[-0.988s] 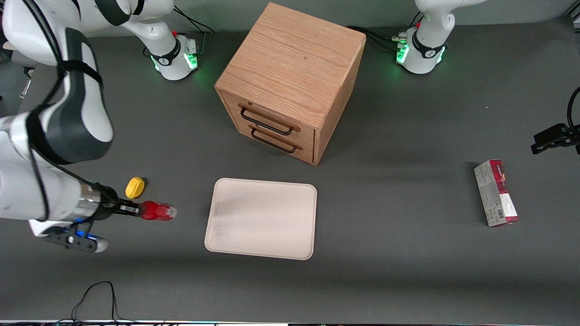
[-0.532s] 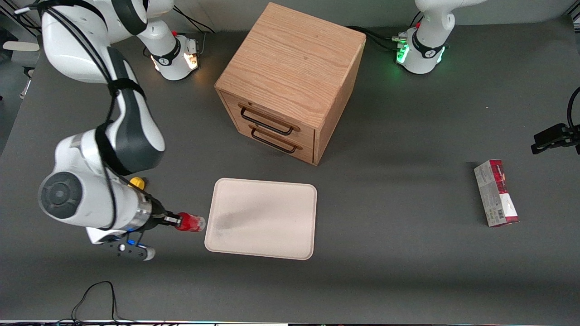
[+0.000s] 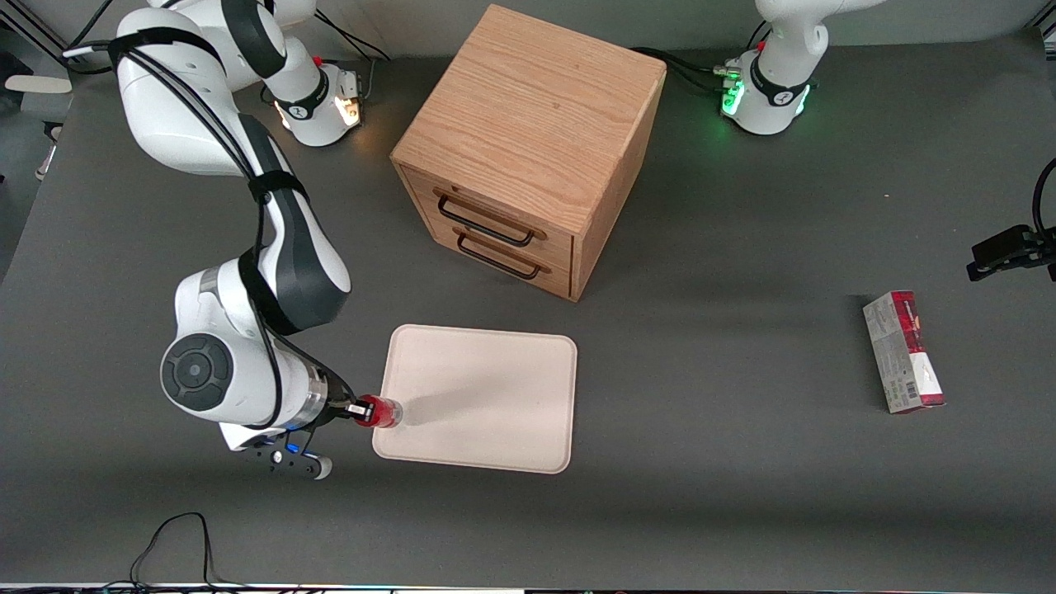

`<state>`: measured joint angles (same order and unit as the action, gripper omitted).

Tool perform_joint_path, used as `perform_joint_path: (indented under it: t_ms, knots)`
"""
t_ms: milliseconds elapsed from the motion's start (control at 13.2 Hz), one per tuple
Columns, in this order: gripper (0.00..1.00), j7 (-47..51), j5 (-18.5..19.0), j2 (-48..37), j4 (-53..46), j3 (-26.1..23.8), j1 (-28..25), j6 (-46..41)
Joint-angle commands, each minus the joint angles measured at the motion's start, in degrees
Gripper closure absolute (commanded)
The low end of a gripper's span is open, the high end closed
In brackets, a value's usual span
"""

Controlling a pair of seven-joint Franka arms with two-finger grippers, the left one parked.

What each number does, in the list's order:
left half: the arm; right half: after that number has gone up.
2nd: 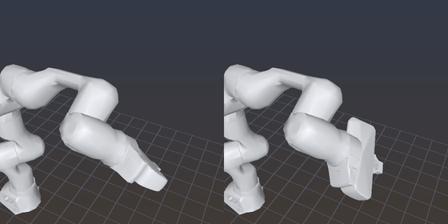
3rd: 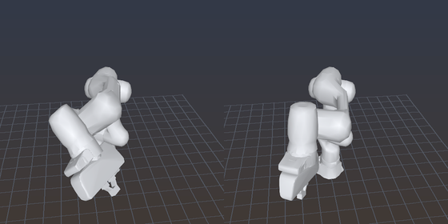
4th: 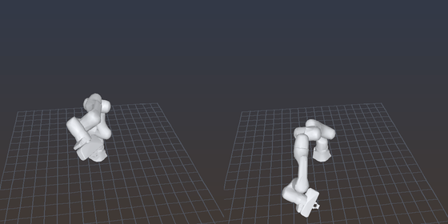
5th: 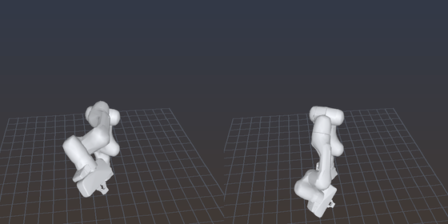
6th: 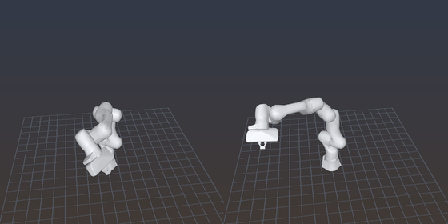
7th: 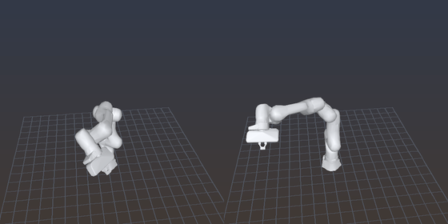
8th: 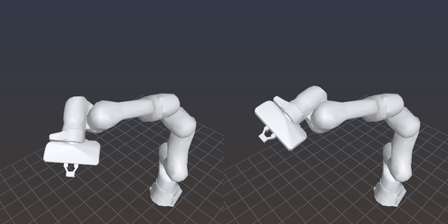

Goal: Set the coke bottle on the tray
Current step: 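Lower the held bottle onto the cream tray's edge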

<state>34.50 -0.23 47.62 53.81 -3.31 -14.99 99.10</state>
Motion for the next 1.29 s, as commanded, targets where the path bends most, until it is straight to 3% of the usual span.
perform_joint_path:
  t_ms: [0, 836, 1216]
  knots:
    - [0.89, 3.1, 1.9, 1.7, -2.4, 0.2, -1.1, -0.1]
    - [0.86, 5.6, 1.8, 4.3, -2.2, 0.1, -1.1, 2.2]
    - [0.74, 6.9, 1.8, 4.8, -2.1, 0.1, -1.2, 2.8]
